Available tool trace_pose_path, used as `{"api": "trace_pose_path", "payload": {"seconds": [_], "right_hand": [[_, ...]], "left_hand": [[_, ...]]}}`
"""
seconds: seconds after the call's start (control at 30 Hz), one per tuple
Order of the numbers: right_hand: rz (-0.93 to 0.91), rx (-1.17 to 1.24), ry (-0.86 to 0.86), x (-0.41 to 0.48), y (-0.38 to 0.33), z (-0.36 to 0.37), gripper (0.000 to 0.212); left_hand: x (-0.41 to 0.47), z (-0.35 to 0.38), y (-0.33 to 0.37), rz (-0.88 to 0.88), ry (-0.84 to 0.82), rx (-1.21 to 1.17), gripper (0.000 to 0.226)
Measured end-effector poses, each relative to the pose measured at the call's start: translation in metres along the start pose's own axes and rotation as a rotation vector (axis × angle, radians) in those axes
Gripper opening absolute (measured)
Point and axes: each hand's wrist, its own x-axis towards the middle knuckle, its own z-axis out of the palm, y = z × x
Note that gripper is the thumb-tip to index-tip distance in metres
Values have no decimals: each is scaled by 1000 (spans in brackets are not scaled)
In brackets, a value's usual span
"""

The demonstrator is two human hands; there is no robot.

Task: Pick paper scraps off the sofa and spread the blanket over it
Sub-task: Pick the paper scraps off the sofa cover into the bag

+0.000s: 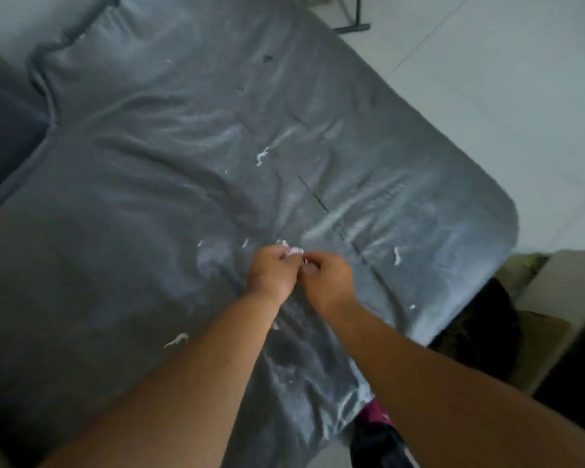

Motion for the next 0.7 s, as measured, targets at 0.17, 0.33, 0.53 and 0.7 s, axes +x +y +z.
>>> {"api": "trace_pose_path", "payload": {"seconds": [0.17, 0.33, 0.53, 0.7], "right_hand": [[165, 86, 151, -50, 81, -96, 14], [355, 168, 387, -80, 173, -186, 13], [600, 312, 514, -78, 301, -225, 11], [826, 515, 575, -42, 368, -216, 15]], "left_hand": [[-70, 115, 11, -32, -169, -23, 19], [-124, 243, 26, -39, -352, 15, 13], [-139, 371, -14, -116, -494, 127, 13], [-114, 433, -52, -322, -525, 130, 27]]}}
